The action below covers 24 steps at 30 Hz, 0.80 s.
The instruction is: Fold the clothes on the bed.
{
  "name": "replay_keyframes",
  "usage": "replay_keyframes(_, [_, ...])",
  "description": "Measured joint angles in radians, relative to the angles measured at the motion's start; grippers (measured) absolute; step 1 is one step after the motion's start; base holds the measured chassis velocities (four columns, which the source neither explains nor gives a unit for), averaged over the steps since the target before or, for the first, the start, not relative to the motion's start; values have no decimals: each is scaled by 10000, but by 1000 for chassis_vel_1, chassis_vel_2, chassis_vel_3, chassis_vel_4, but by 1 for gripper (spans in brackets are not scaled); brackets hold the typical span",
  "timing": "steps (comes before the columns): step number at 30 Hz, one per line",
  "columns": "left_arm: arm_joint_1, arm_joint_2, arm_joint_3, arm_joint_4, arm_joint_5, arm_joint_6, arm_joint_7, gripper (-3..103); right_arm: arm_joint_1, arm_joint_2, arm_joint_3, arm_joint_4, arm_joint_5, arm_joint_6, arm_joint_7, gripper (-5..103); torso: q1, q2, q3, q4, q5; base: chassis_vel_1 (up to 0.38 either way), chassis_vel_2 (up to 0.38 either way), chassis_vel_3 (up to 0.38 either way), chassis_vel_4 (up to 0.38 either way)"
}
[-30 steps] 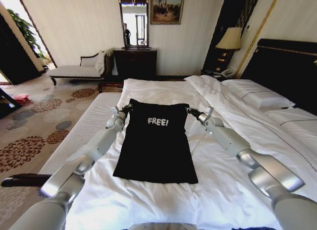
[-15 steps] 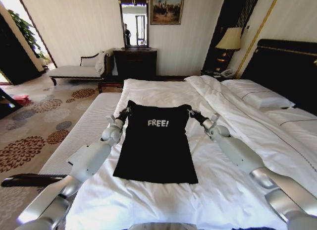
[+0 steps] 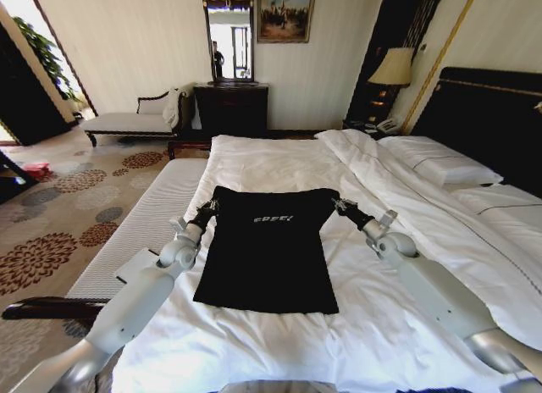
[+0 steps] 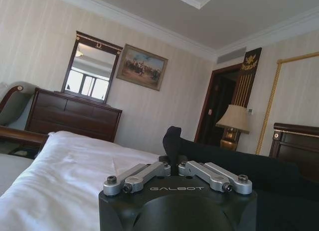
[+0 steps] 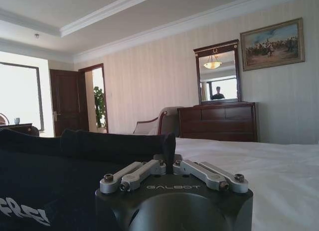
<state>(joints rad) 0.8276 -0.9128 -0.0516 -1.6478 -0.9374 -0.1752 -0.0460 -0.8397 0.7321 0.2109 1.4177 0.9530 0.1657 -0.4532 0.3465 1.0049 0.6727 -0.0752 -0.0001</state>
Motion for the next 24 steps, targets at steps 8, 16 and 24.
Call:
replay_keyframes(8, [1141, 70, -174, -428, 876, -718, -71, 2, -1811, 337, 1320, 699, -614, 304, -95, 1, 1, 0, 0, -1, 3, 0, 0, 0, 0])
replay_keyframes(16, [2173, 319, -247, -962, 1628, -1384, -173, 2, -2959, 592, 2161, 1038, -1342, 772, -464, 1, 0, 1, 0, 0, 1, 0, 0, 0, 0])
replay_keyframes(24, [2496, 805, -299, -1102, 1725, -1616, -6, 2, -4056, 1117, 2558, 1252, -2331, 1109, -666, 1, 2, 0, 2, -2, 1, 0, 0, 0, 0])
